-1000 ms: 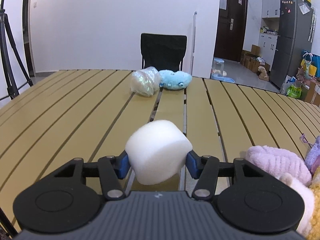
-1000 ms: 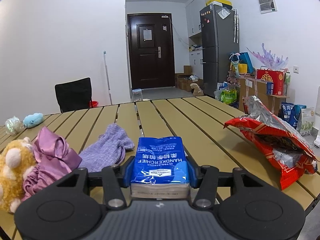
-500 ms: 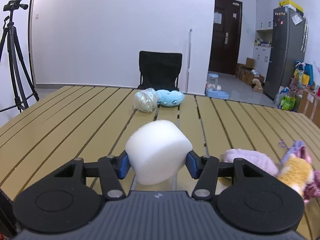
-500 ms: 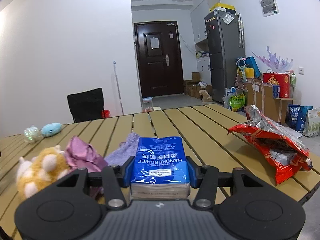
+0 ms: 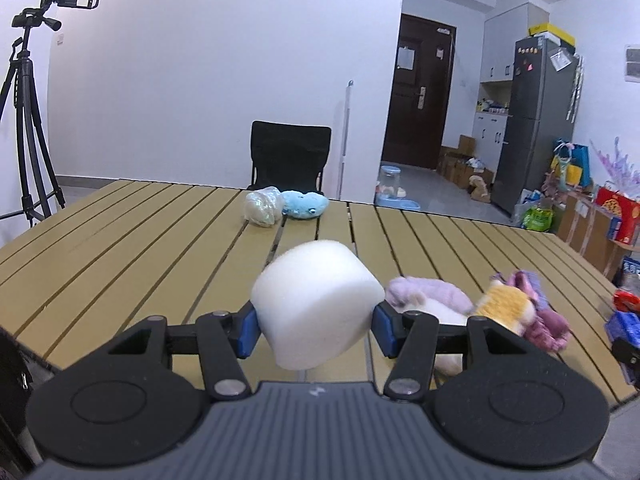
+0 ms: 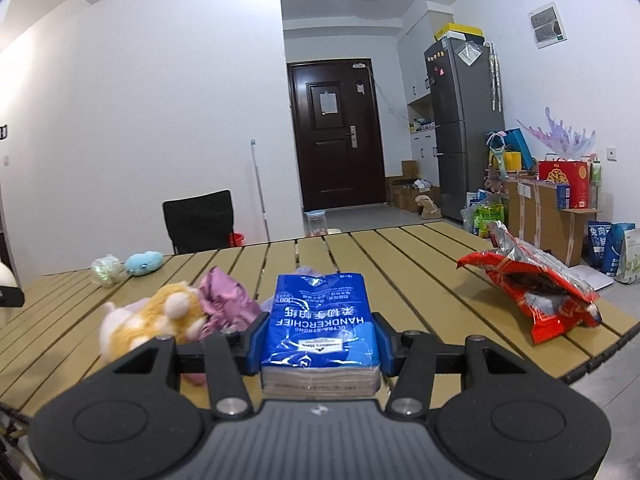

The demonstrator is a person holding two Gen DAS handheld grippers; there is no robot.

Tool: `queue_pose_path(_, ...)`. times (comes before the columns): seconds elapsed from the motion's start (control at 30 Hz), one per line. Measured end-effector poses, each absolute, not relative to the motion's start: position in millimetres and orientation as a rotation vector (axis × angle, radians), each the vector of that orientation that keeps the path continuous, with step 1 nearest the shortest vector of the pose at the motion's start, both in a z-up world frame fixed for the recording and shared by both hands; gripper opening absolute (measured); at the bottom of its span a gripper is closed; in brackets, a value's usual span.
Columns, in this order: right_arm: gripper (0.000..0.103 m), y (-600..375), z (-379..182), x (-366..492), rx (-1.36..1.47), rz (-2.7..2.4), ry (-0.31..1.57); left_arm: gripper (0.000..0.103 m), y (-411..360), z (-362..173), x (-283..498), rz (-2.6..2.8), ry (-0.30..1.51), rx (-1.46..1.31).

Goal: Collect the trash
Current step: 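Lift the tissue pack and foam cylinder and carry both tools over the black bin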

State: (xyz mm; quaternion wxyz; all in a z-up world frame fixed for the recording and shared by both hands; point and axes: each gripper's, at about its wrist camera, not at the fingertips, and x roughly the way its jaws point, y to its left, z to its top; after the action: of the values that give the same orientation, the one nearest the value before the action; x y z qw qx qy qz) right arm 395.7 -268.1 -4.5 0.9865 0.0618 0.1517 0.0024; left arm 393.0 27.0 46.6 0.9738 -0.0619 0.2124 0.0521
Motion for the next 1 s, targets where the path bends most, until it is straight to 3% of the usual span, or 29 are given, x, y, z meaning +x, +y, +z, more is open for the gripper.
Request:
queue_pose_path(0.53,0.051,-245.5,-24.2,311.5,0.115,0.069,0.343,0.056,28.3,24.8,300.0,0.072,0.442,-0.128)
queue_pose_path(1.0,0.051,-220.1,-51.2,258.9,0.057,0.129,0.444,0.056,30.0,-20.6,245.8,0.074,0.563,-0.077)
